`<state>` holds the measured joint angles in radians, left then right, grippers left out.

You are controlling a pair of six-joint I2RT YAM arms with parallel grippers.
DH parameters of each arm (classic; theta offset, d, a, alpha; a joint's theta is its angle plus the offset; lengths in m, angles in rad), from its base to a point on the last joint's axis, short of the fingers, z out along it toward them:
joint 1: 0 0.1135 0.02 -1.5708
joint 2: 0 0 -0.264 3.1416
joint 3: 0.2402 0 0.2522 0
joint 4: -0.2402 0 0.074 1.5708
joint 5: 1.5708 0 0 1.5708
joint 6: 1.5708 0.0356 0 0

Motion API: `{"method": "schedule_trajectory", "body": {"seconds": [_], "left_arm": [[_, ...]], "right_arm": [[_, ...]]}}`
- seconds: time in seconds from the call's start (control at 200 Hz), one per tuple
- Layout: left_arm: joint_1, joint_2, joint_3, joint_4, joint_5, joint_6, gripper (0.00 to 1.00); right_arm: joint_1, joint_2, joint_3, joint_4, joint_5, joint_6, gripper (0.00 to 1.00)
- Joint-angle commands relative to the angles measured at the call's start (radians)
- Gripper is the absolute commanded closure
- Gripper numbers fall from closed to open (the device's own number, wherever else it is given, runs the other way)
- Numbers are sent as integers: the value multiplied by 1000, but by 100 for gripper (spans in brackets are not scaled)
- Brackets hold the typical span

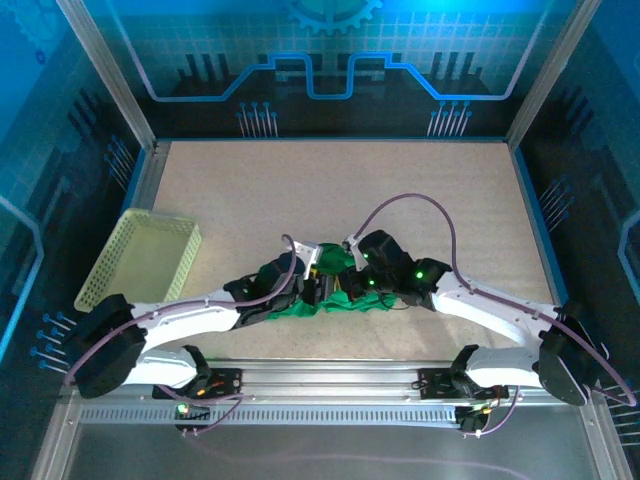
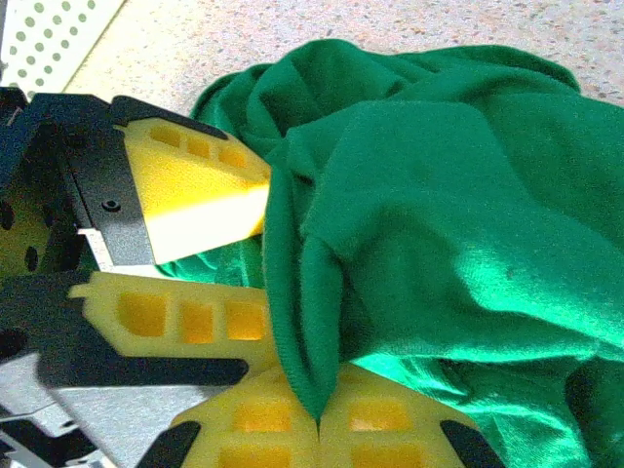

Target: Fold the inside-out t-shirt

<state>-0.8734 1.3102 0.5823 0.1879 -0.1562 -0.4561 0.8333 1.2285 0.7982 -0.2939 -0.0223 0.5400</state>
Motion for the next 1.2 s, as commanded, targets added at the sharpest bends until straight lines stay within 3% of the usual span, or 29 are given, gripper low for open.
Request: {"method": "schedule_trajectory", "body": {"seconds": [0.0, 0.15, 0.27, 0.475, 0.57, 0.78, 0.84, 0.93, 1.066, 1.196], "left_arm": [[0, 72, 30, -13, 48, -1, 52], [-34, 97, -3, -18, 54, -6, 65], [-84, 79, -36, -17, 33, -6, 75], [-91, 13, -112, 45, 27, -40, 77], [-90, 10, -127, 74, 35, -49, 78], [-95, 20, -136, 80, 42, -57, 74], [-95, -20, -134, 48, 11, -49, 70], [-92, -108, -139, 6, -39, -28, 57], [-67, -195, -115, -62, -67, -2, 53], [-13, -217, -120, -62, -39, 7, 47]], "right_arm": [[12, -23, -13, 5, 47, 37, 92], [-26, 3, -22, -46, 101, 99, 74], [-30, 31, 7, -87, 141, 53, 62], [-1, 97, 76, -113, 91, -73, 47], [1, 122, 76, -103, 78, -65, 47], [-13, 161, 99, -125, 144, 2, 66], [-19, 131, 87, -108, 134, 2, 65], [-18, 78, 56, -118, 140, -4, 61], [22, 7, 73, -181, 177, -20, 57], [90, -33, 102, -212, 194, 11, 59]]}}
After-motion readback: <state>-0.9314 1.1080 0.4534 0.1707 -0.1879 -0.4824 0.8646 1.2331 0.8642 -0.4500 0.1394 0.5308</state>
